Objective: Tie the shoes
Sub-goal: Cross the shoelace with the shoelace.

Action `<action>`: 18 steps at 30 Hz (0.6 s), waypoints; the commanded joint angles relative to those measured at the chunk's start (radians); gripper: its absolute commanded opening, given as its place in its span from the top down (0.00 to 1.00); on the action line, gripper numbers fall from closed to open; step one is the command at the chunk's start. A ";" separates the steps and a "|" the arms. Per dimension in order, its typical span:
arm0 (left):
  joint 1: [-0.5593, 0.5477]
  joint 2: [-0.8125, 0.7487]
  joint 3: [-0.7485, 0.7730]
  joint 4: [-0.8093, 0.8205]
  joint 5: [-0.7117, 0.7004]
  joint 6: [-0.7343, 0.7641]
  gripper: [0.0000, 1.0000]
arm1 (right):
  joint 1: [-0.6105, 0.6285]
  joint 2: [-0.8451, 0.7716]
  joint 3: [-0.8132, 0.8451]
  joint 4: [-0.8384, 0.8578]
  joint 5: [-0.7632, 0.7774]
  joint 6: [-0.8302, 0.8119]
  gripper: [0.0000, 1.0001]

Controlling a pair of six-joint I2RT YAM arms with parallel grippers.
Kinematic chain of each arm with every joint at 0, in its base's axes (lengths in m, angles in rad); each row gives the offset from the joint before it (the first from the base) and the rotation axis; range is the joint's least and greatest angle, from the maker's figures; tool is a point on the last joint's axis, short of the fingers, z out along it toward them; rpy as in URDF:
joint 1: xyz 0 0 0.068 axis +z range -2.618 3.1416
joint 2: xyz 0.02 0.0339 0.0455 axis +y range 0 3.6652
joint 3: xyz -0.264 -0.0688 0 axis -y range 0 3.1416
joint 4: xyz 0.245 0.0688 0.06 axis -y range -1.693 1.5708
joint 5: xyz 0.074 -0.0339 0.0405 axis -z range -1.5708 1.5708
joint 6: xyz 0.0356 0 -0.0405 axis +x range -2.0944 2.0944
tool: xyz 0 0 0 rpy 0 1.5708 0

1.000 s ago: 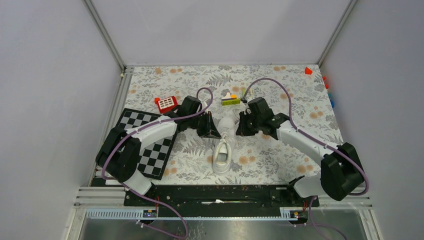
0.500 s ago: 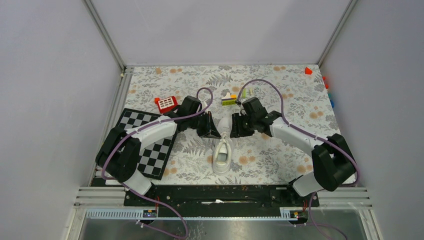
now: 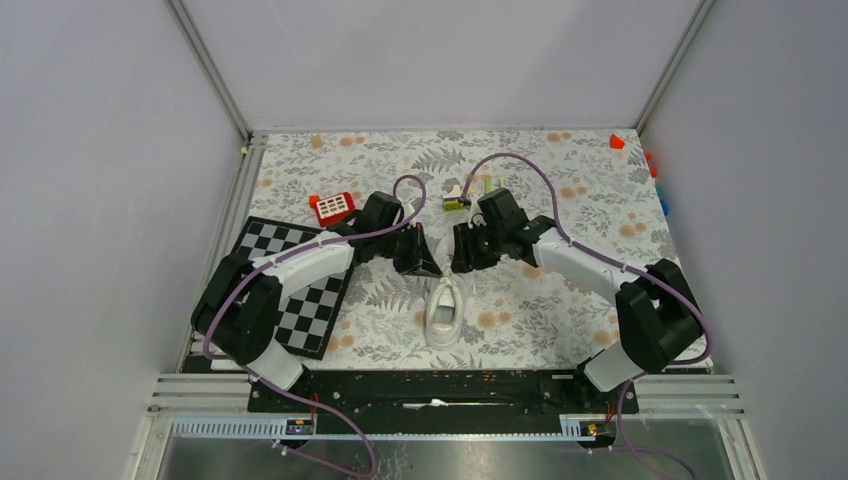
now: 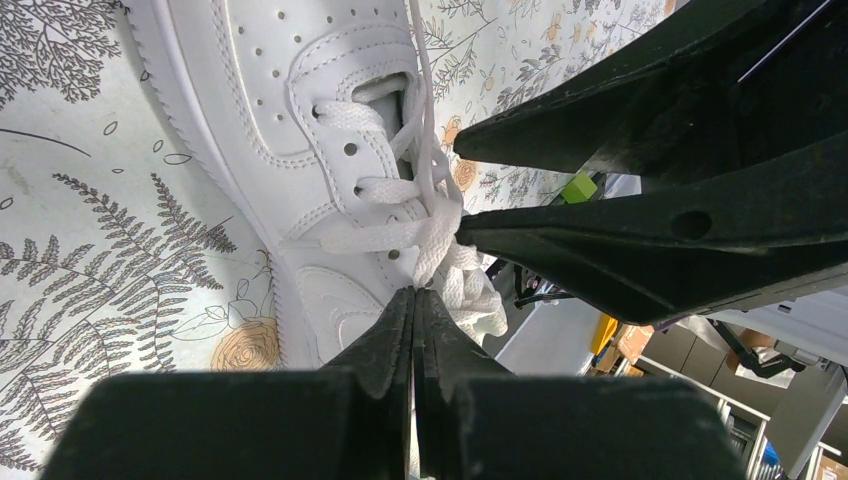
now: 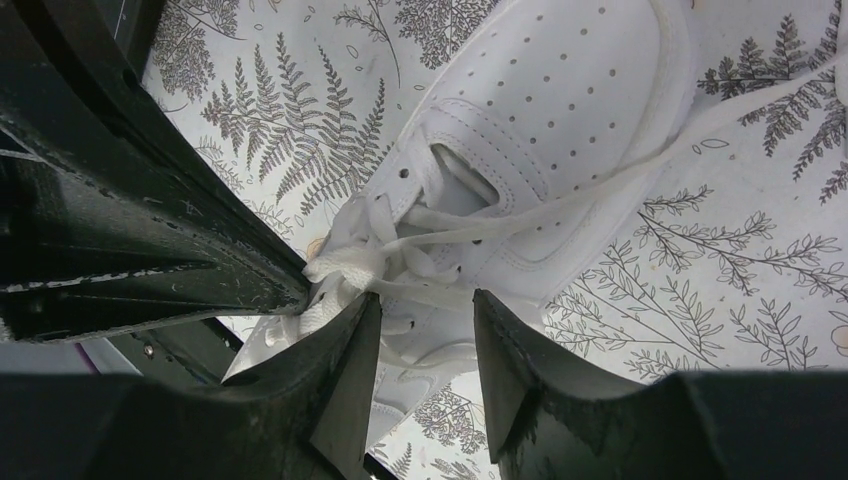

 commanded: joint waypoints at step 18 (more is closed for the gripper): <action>-0.002 -0.022 0.030 -0.034 0.022 0.035 1.00 | 0.018 -0.060 -0.043 0.087 0.162 -0.001 1.00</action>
